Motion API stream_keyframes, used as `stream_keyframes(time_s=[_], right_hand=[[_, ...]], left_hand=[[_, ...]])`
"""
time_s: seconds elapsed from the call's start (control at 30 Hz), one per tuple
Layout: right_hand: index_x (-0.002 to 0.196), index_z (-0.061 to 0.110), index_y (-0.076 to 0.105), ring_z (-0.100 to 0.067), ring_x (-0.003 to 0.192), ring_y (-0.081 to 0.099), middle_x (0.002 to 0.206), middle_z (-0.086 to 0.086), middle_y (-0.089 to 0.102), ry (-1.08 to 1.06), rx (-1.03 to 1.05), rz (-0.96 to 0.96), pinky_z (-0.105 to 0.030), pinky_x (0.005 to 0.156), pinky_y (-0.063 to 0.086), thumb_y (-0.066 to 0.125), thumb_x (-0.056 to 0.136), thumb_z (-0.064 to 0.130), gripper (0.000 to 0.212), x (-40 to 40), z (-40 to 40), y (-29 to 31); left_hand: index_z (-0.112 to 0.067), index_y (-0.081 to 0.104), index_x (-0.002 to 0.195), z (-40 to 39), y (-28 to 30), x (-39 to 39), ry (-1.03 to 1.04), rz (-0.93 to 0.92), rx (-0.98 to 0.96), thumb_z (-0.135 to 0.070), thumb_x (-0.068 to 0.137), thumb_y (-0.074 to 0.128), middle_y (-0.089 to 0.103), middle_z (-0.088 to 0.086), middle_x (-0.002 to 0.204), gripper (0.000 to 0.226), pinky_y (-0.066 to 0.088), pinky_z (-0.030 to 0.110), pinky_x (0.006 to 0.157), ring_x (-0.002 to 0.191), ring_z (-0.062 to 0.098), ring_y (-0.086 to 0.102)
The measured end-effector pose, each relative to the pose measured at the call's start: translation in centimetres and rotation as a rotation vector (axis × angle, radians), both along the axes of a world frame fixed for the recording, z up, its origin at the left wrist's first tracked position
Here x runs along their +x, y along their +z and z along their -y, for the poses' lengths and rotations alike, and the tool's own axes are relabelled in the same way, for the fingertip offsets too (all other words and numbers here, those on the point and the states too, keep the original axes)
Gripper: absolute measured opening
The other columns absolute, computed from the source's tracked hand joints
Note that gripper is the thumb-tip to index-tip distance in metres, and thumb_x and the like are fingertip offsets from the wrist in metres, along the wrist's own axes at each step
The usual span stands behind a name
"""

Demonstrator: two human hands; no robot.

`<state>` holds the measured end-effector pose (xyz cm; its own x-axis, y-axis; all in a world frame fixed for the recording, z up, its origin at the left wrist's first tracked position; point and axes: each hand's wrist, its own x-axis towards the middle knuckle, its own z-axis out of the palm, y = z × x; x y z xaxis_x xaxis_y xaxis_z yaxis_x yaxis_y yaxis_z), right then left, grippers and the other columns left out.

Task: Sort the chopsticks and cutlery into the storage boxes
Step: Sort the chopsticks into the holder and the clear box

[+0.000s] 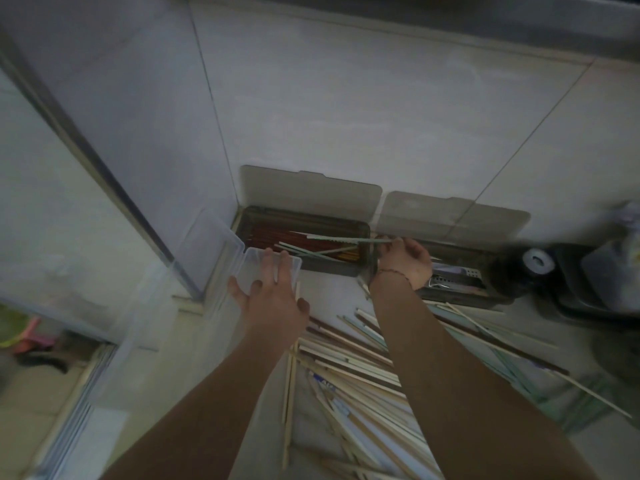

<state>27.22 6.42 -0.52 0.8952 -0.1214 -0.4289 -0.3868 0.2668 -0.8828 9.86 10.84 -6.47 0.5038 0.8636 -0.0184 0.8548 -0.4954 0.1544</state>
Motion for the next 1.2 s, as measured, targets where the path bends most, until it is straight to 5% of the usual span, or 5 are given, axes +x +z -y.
stream_keyframes(time_s=[0.17, 0.43, 0.53, 0.77, 1.2], right_hand=[[0.077, 0.011, 0.071, -0.013, 0.062, 0.061, 0.075, -0.006, 0.068, 0.257, -0.25, 0.035, -0.009, 0.049, 0.048, 0.07, 0.08, 0.002, 0.01, -0.1, 0.4, -1.7], [0.078, 0.008, 0.067, -0.014, 0.064, 0.065, 0.073, -0.009, 0.068, 0.278, -0.213, 0.314, -0.026, 0.064, 0.056, 0.068, 0.081, -0.001, 0.01, 3.6, 6.3, -1.7], [0.085, 0.011, 0.068, -0.003, 0.062, 0.059, 0.076, -0.008, 0.067, 0.447, -0.565, 0.622, -0.014, 0.062, 0.047, 0.067, 0.084, 0.007, 0.005, 3.7, 11.6, -2.9], [0.076, 0.018, 0.075, -0.029, 0.08, 0.061, 0.084, 0.002, 0.071, 1.058, -1.219, 1.22, -0.034, 0.07, 0.051, 0.079, 0.07, 0.01, 0.011, 0.4, 22.3, -7.5], [0.068, 0.026, 0.074, -0.029, 0.069, 0.063, 0.067, 0.005, 0.069, 1.104, -1.438, 1.097, -0.036, 0.059, 0.049, 0.085, 0.061, 0.013, 0.019, 0.0, 21.9, -6.5]], left_hand=[[-0.029, 0.004, 0.149, -0.1, -0.2, -0.1, -0.008, 0.011, 0.004, -0.052, 0.079, 0.052, 0.003, 0.002, 0.159, 0.088, -0.003, 0.065, 0.108, 0.118, 0.028, 0.053], [-0.028, 0.003, 0.148, -0.1, -0.2, 0.1, -0.004, -0.005, 0.005, -0.053, 0.079, 0.052, 0.002, 0.003, 0.159, 0.088, -0.002, 0.066, 0.108, 0.116, 0.028, 0.054], [-0.028, 0.005, 0.148, 0.0, 0.0, 0.1, -0.003, -0.007, 0.014, -0.053, 0.079, 0.053, 0.003, 0.003, 0.159, 0.088, 0.0, 0.066, 0.108, 0.115, 0.029, 0.055], [-0.028, 0.008, 0.149, 0.0, -0.1, 0.2, -0.004, -0.009, 0.025, -0.053, 0.079, 0.056, 0.003, 0.003, 0.159, 0.088, 0.001, 0.066, 0.108, 0.119, 0.03, 0.053], [-0.027, 0.01, 0.148, -0.2, -0.6, 0.1, 0.001, -0.009, 0.045, -0.052, 0.076, 0.059, 0.006, 0.003, 0.159, 0.091, 0.002, 0.067, 0.108, 0.115, 0.03, 0.057]])
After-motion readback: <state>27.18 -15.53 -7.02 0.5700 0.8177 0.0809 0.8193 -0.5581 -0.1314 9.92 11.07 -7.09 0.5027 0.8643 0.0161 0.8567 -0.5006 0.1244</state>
